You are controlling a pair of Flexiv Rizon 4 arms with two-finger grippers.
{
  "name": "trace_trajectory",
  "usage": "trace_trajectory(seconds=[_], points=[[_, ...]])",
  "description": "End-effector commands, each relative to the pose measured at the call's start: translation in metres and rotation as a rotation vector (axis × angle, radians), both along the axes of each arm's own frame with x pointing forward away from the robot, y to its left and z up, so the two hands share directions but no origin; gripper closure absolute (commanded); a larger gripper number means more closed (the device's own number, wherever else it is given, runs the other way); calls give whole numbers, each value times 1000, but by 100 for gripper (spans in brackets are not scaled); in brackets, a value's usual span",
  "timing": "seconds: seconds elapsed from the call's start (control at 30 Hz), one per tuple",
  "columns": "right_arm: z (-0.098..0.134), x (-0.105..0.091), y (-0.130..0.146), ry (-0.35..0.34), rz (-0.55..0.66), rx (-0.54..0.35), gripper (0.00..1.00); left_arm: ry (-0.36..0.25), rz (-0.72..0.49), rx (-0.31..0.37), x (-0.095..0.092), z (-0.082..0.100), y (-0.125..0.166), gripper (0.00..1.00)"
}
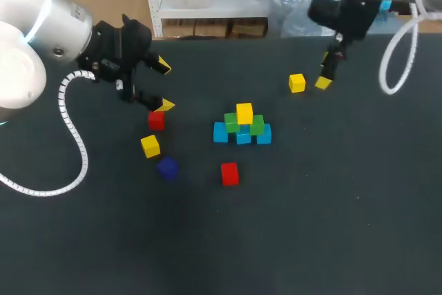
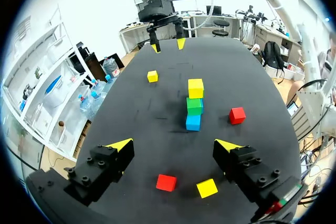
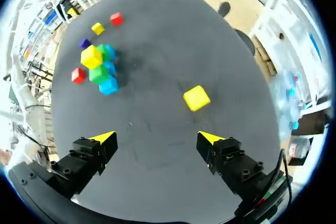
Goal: Place the blue cubes, place green cubes on the blue cubes, place the yellow cubes on the green cubes, then place the red cubes on the yellow cubes, and place purple cube on the red cubes.
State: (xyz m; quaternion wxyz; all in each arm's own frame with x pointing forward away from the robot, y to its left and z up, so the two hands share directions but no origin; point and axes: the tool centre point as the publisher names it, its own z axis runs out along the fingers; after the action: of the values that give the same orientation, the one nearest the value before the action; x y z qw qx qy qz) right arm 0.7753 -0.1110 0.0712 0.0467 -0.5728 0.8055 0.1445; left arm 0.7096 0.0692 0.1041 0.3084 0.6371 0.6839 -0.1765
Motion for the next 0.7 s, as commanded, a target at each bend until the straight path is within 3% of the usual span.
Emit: trace_trajectory(seconds=[0.03, 0.13, 0.33, 0.47, 0.7], points=[[-7, 17, -1, -43, 212, 48, 0, -4, -2, -6, -1, -1, 2, 0], [-18, 35, 4, -19, 371, 21, 0, -4, -2, -6, -1, -1, 2, 0], [-43, 48, 28, 12, 643, -72, 0, -4, -2, -6, -1, -1, 2, 0], [-53, 64, 34, -2, 686, -140, 0, -4, -2, -6, -1, -1, 2, 0], [-54, 85, 28, -18, 688, -165, 0, -4, -2, -6, -1, -1, 2, 0]])
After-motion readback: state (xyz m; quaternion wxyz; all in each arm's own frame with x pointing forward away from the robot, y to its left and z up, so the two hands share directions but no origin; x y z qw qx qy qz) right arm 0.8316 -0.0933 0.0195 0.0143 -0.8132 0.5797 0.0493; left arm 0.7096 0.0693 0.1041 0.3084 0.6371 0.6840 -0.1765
